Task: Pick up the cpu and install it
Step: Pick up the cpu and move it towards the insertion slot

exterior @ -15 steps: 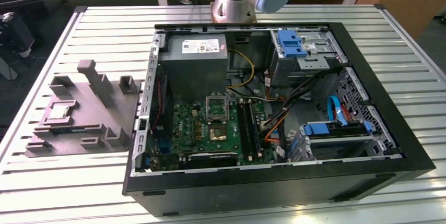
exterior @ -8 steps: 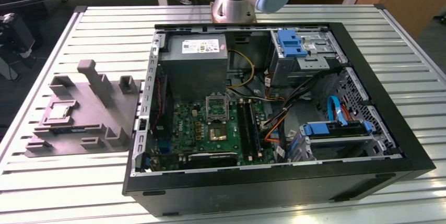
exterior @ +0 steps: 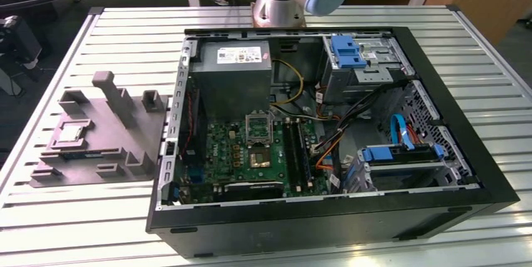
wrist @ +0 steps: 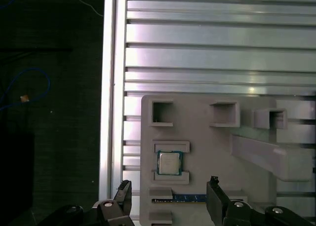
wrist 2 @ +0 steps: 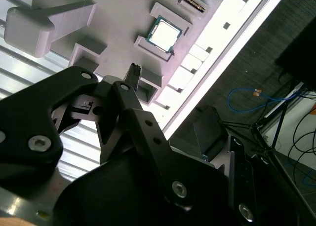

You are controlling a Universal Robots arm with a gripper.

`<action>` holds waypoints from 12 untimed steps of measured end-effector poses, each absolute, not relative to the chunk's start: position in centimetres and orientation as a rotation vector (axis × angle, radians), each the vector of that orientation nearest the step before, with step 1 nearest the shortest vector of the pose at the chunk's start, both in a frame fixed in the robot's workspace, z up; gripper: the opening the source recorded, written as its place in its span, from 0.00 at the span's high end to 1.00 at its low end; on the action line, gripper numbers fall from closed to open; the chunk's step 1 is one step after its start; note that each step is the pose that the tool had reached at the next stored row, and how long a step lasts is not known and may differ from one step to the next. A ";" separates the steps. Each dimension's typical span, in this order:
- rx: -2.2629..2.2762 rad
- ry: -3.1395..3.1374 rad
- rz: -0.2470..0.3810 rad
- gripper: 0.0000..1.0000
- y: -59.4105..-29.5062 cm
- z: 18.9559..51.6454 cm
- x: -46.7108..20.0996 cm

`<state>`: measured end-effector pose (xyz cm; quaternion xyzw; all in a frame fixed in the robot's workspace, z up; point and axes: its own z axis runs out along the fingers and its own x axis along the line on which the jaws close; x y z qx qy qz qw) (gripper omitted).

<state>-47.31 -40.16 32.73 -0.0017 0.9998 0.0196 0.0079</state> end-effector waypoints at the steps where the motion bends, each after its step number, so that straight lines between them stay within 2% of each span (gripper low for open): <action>1: -0.005 3.125 0.061 0.29 -40.2 32.7 -47.3; 12: -0.005 3.139 0.062 0.29 -40.2 31.5 -46.7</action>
